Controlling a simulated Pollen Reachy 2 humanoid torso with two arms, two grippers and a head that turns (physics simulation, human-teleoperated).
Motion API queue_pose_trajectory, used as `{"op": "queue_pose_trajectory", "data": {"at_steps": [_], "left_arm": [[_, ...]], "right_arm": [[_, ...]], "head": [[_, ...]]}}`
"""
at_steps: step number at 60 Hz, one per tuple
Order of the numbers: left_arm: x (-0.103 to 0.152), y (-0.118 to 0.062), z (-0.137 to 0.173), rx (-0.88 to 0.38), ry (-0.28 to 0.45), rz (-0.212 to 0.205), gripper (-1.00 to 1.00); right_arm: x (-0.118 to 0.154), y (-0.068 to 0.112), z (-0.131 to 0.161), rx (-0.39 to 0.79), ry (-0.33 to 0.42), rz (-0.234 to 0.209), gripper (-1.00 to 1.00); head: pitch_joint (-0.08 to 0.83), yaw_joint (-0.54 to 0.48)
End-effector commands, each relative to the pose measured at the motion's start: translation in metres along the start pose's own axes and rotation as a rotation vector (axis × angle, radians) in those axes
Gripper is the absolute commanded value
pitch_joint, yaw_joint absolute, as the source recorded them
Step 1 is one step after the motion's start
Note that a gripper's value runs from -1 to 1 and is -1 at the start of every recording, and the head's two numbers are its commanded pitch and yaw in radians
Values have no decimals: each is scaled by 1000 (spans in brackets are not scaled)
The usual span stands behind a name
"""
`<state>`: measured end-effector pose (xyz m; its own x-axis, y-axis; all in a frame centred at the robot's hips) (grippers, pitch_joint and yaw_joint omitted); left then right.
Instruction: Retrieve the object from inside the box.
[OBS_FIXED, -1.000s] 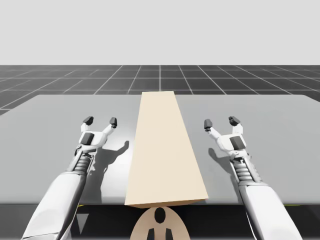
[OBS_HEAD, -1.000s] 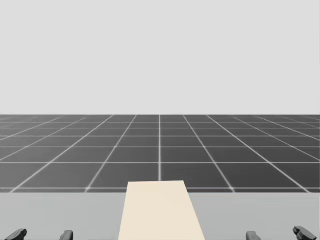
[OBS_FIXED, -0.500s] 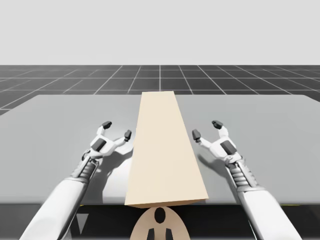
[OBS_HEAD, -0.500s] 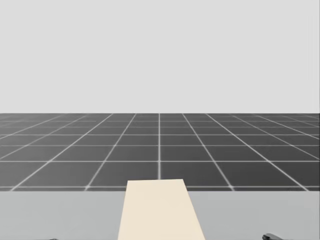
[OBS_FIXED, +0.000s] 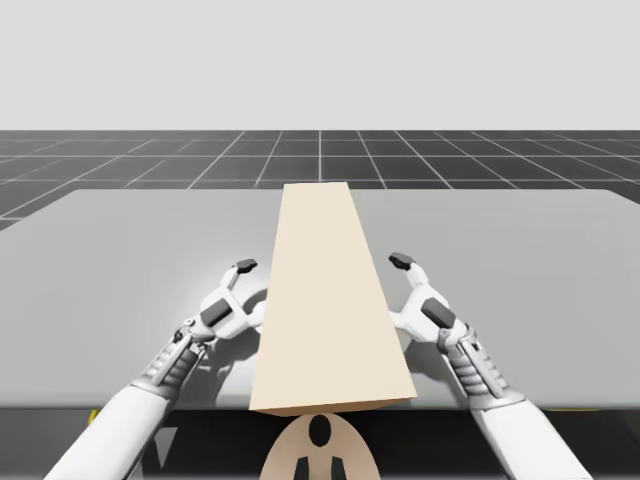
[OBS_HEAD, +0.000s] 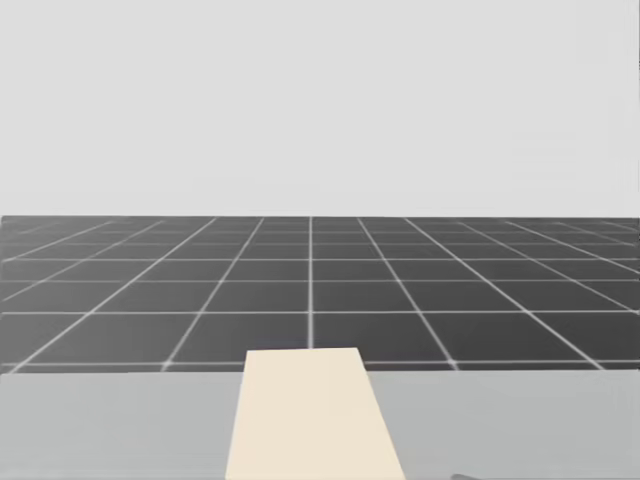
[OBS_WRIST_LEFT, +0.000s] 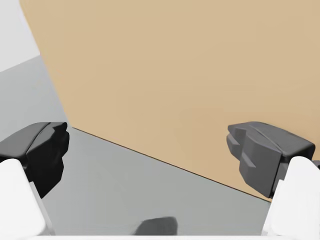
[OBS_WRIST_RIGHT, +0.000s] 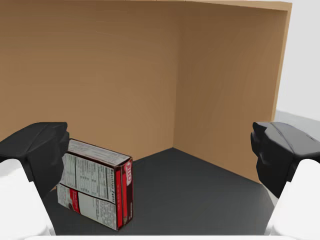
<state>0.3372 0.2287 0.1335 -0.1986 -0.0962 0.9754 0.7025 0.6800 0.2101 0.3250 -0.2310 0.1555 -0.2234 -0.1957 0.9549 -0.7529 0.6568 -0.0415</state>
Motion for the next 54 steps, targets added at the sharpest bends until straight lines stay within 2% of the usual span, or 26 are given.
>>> {"op": "queue_pose_trajectory", "data": {"at_steps": [1, 5, 7, 8, 9, 10, 11, 13, 15, 17, 18, 24, 27, 29, 30, 35, 36, 39, 40, 46, 47, 54], "left_arm": [[0, -8, -3, -46, -3, -9, -1000], [0, -8, -4, -47, -1, -14, -1000], [0, -9, -4, -48, -3, -16, -1000], [0, -9, -4, -50, -3, -17, -1000], [-1, -9, -4, -50, -3, -19, -1000], [-1, -9, -4, -50, -3, -20, -1000], [-1, -9, -4, -50, -2, -21, -1000], [-1, -9, -4, -51, -1, -24, -1000], [-1, -10, -4, -50, 0, -29, -1000], [-1, -10, -4, -51, 1, -32, -1000], [-1, -10, -4, -51, 0, -33, -1000], [-1, -11, -4, -53, 0, -41, -1000], [-1, -11, -4, -55, -2, -41, -1000], [-1, -11, -4, -56, -3, -42, -1000], [-1, -11, -3, -56, -3, -44, -1000], [0, -11, -3, -55, -4, -48, -1000], [0, -11, -3, -54, -4, -50, -1000], [0, -11, -3, -53, -4, -53, -1000], [0, -11, -3, -53, -4, -55, -1000], [0, -11, -3, -52, -3, -65, -1000], [0, -11, -2, -53, -3, -67, -1000], [1, -11, -2, -53, -2, -74, -1000]], "right_arm": [[-20, 3, -12, 28, 12, -32, -1000], [-33, 0, -17, 94, 25, -13, -1000], [-41, -1, -19, 99, 13, -49, -1000], [-49, -1, -23, 107, -61, -53, -1000], [-57, -2, -25, 92, -101, -21, -1000], [-59, -3, -26, 104, -76, -23, -1000], [-62, -3, -26, 121, -9, -57, -1000], [-69, 0, -27, 141, -7, -80, -1000], [-75, 1, -30, 169, 5, -75, -1000], [-79, 2, -33, 197, 31, -91, -1000], [-82, 3, -35, 217, 27, -85, -1000], [-91, 1, -48, 288, 25, -112, -1000], [-94, -2, -55, 309, 16, -149, -1000], [-95, -3, -57, 320, 5, -145, -1000], [-97, -6, -61, 336, -3, -162, -1000], [-100, -11, -70, 380, -13, -181, -1000], [-100, -12, -74, 402, -7, -199, -1000], [-100, -14, -79, 419, -15, -191, -1000], [-101, -14, -84, 434, -16, -207, -1000], [-104, -13, -95, 490, -14, -227, -1000], [-105, -11, -99, 506, -14, -245, -1000], [-109, -3, -117, 572, -24, -260, -1000]], "head": [[38, -27], [45, -29], [48, -30], [49, -30], [51, -30], [52, -31], [55, -32], [56, -34], [60, -36], [63, -37], [64, -38], [74, -40], [79, -41], [80, -41], [82, -41], [85, -38], [87, -37], [88, -36], [89, -35], [90, -28], [91, -25], [99, -20]]}}
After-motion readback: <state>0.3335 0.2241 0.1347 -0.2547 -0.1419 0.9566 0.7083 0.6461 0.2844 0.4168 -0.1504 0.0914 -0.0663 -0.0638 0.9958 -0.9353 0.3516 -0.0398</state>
